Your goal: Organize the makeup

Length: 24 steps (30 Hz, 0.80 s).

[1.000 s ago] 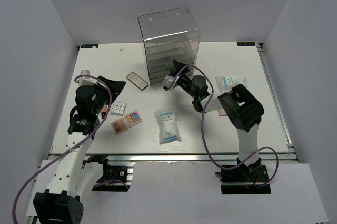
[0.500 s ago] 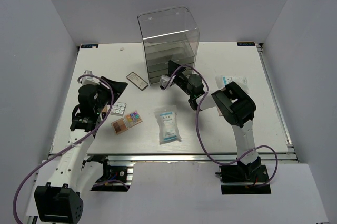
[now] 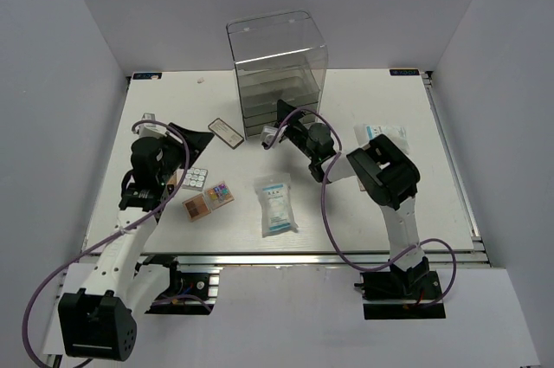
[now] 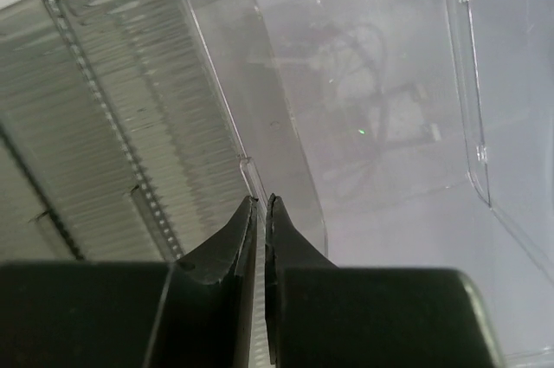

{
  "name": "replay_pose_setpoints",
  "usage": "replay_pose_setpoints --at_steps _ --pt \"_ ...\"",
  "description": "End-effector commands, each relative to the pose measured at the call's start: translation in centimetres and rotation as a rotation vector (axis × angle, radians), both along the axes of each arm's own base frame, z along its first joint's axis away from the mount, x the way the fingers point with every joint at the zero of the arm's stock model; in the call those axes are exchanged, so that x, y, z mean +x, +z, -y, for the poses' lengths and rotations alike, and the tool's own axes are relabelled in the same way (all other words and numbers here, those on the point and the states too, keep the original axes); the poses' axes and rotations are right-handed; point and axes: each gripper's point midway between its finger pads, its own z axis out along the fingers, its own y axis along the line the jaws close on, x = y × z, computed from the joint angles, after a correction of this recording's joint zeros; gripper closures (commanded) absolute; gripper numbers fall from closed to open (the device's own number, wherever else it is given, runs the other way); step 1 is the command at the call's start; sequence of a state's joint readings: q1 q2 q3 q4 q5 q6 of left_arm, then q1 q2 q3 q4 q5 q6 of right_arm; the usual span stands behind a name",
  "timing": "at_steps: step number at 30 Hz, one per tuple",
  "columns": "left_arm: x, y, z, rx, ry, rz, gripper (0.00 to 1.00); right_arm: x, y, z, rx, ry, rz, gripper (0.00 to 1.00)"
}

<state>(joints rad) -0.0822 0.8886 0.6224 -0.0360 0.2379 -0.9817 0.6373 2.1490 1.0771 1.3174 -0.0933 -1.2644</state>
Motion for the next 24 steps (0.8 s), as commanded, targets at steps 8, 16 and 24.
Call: replay_pose_setpoints --at_steps 8,16,24 --pt "1.5 0.8 2.5 -0.049 -0.145 0.073 0.30 -3.9 10.7 4.9 0.254 -0.060 0.177 1.00" --pt "2.6 2.3 6.6 -0.026 -0.307 0.154 0.28 -6.4 13.4 6.0 0.291 -0.050 0.184 1.00" --pt "4.3 4.3 10.0 -0.017 -0.383 0.234 0.28 -8.4 15.6 6.3 0.336 -0.047 0.186 1.00"
